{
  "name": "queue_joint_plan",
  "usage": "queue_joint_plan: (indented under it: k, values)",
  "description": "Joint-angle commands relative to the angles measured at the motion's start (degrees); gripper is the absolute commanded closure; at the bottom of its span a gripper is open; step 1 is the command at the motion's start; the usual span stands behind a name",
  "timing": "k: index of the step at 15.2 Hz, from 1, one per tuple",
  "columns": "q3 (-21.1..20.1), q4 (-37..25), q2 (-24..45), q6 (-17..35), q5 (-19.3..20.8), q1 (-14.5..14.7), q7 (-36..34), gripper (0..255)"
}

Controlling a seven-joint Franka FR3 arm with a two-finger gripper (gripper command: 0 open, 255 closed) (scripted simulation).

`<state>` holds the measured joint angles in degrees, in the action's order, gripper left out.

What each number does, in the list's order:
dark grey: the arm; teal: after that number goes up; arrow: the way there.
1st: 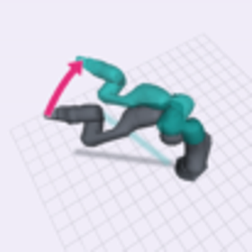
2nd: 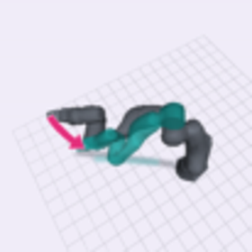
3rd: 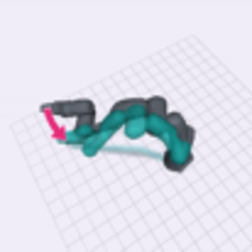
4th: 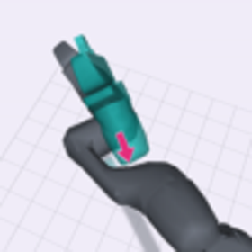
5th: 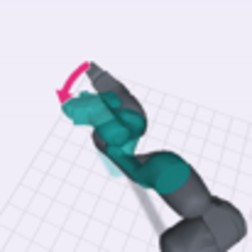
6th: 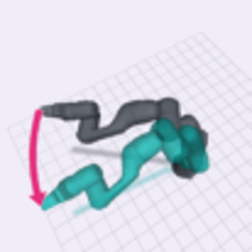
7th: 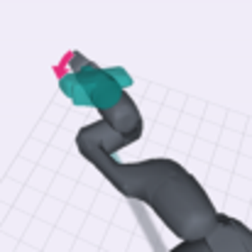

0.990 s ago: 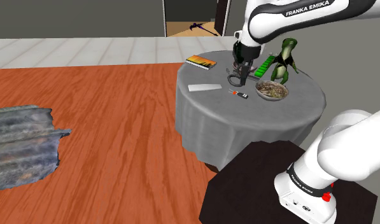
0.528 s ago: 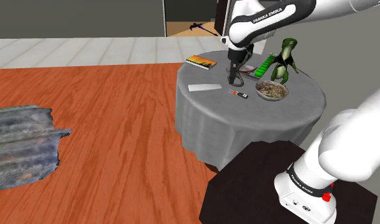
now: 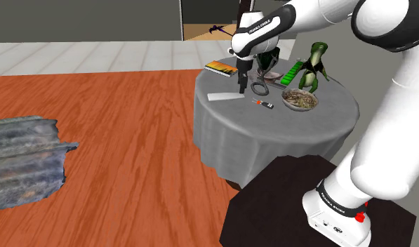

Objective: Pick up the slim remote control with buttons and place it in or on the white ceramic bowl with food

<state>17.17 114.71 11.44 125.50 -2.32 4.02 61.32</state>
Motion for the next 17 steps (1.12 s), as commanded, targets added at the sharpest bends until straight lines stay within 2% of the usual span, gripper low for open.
queue_joint_plan:
  k: [1,6,13,17]
  values:
    - [-0.8,-4.4,4.9,0.3,-2.3,-0.8,4.3,0]
    - [-3.7,-15.9,15.6,-0.8,-5.8,-3.1,12.2,0]
    - [-4.3,-14.6,18.5,3.4,-6.6,-3.4,12.8,0]
    - [-4.4,-14.5,18.8,3.7,-6.7,-3.4,12.8,0]
